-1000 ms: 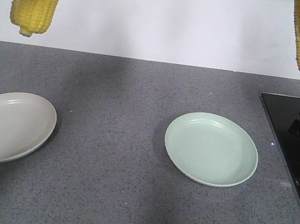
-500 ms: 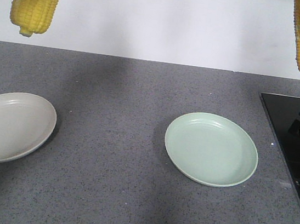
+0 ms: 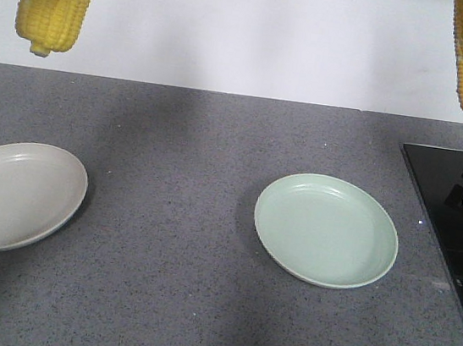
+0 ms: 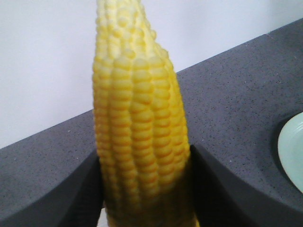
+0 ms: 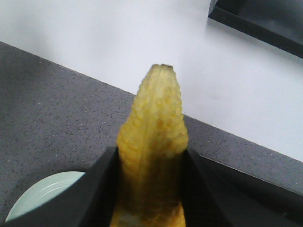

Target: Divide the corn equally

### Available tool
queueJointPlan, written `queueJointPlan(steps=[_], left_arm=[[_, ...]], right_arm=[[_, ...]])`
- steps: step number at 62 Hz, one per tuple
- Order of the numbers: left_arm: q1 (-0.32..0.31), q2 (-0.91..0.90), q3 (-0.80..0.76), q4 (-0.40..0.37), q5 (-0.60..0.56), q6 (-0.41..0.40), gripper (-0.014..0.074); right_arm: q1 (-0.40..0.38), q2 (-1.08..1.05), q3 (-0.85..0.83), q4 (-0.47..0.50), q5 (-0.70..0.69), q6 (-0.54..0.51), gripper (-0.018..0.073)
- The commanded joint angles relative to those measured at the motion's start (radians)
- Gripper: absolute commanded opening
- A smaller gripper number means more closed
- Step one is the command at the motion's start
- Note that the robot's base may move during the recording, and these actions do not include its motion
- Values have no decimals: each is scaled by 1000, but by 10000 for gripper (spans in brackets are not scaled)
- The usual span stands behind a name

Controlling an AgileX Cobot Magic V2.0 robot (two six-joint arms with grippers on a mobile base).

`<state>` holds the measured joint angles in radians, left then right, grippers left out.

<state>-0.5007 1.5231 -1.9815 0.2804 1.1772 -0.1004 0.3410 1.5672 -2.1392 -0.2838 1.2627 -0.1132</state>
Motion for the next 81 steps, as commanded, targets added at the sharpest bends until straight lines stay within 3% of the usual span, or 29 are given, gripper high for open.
queueJointPlan(steps=[1, 81], left_arm=[[-1, -35, -28, 15, -61, -6, -6], [-1, -35, -28, 15, -88, -6, -6]], right_arm=[[-5, -34, -26, -21, -62, -7, -9], [-5, -34, -26, -21, -67, -7, -9]])
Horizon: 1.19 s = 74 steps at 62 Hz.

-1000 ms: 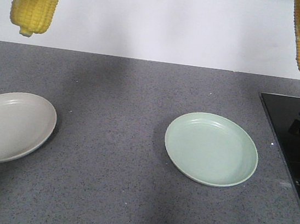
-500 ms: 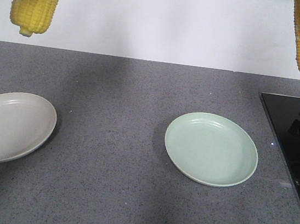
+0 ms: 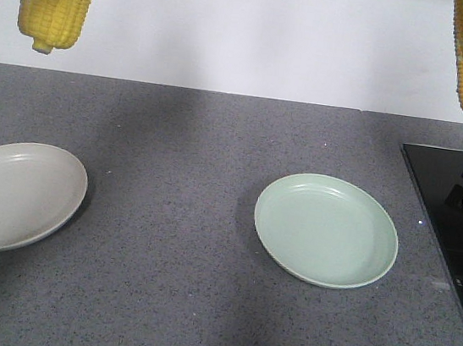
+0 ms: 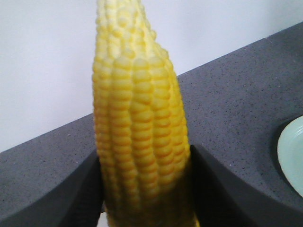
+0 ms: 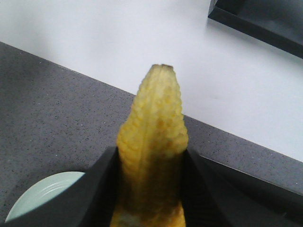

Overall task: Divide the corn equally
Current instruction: 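Lower the left cob onto the cream plate and the right cob onto the green plate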

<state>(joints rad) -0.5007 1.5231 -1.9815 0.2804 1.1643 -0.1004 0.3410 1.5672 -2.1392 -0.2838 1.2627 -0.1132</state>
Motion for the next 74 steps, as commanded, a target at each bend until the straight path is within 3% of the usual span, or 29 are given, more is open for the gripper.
queueJointPlan(steps=[1, 13, 20, 28, 37, 68, 74], left_arm=[[-1, -35, -28, 15, -76, -6, -6], [-1, -35, -28, 15, -64, -6, -6], [-1, -33, -27, 28, -10, 6, -6], [-1, -15, -23, 110, 72, 6, -6], [11, -5, 41, 147, 86, 5, -6], [182, 0, 456, 125, -87, -152, -6], [205, 4, 486, 111, -114, -161, -6]], right_arm=[[-5, -34, -26, -21, -67, -7, -9], [-2, -32, -26, 28, -56, -4, -9], [-2, -16, -26, 131, -37, -10, -9], [-2, 38, -23, 255, 13, -45, -9], [-2, 132, -23, 352, 13, -64, -9], [-2, 365, -23, 365, 14, -23, -8], [-12, 370, -23, 319, 15, 57, -6]])
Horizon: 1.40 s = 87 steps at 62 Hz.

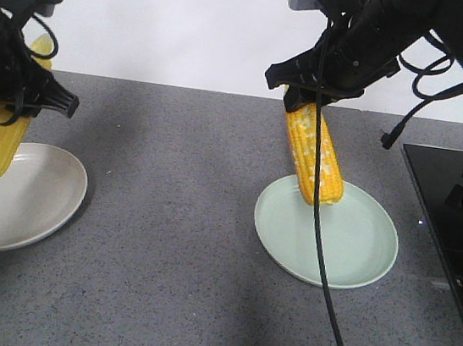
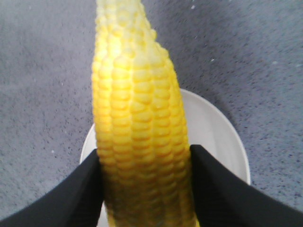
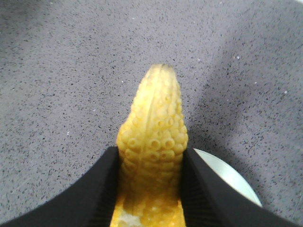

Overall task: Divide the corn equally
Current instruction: 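Lower the left cob onto the cream plate and the right cob onto the green plate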

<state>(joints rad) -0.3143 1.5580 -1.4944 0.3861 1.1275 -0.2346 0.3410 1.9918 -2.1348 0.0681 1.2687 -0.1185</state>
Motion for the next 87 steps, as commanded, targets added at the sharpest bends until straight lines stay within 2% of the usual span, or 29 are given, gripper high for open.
queueJointPlan(steps=[1, 13, 30, 51, 59, 87], left_arm=[[23, -29, 2, 3, -79, -27, -6], [70, -15, 4, -45, -99, -27, -6], [92, -5, 4, -82, -114, -25, -6], [92, 1, 4, -84, -123, -25, -6], [92, 1, 4, -83, -123, -25, -6], [92, 1, 4, -83, -116, -27, -6]], right_arm=[[-14, -54, -27, -37, 9, 69, -6], [-15, -49, -4, -44, 9, 69, -6], [-32, -70, 246, -68, 4, 49, -6], [-32, -70, 250, -68, 7, -7, 23], [-32, -67, 250, -68, 7, -7, 87], [-32, -67, 252, -74, 7, 22, 504]])
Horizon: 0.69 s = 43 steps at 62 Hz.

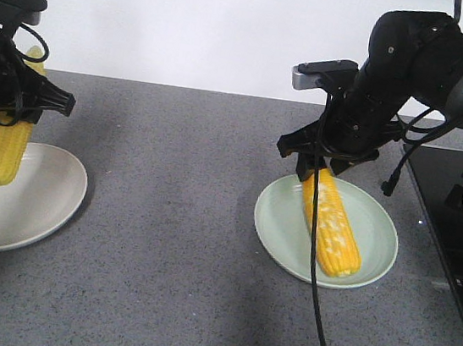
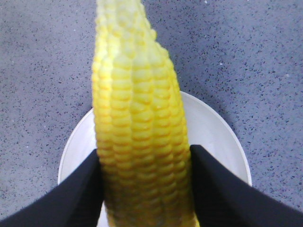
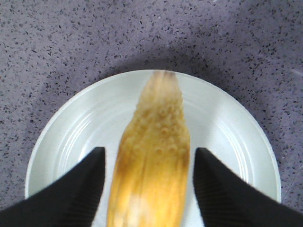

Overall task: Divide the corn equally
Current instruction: 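Lower the left cob onto the cream plate and the right cob onto the green plate, then set both cobs flat on the plates and open both grippers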

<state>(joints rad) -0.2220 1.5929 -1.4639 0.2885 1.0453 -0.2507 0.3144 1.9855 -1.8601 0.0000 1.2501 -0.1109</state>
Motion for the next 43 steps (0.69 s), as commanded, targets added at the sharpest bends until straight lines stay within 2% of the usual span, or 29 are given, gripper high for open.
queueJointPlan(steps=[1, 8, 23, 43], left_arm=[[0, -34, -27, 15, -33, -11, -6], [0, -34, -27, 15, -28, -11, -6], [4, -12, -27, 48, -7, -12, 0], [49, 69, -16, 21, 38, -13, 4]], right_arm=[[-6, -60, -23, -7, 26, 16, 513], [-6, -60, -23, -29, 26, 38, 554], [-5, -60, -23, -38, 26, 47, 552], [-5, -60, -23, -79, 26, 41, 552]])
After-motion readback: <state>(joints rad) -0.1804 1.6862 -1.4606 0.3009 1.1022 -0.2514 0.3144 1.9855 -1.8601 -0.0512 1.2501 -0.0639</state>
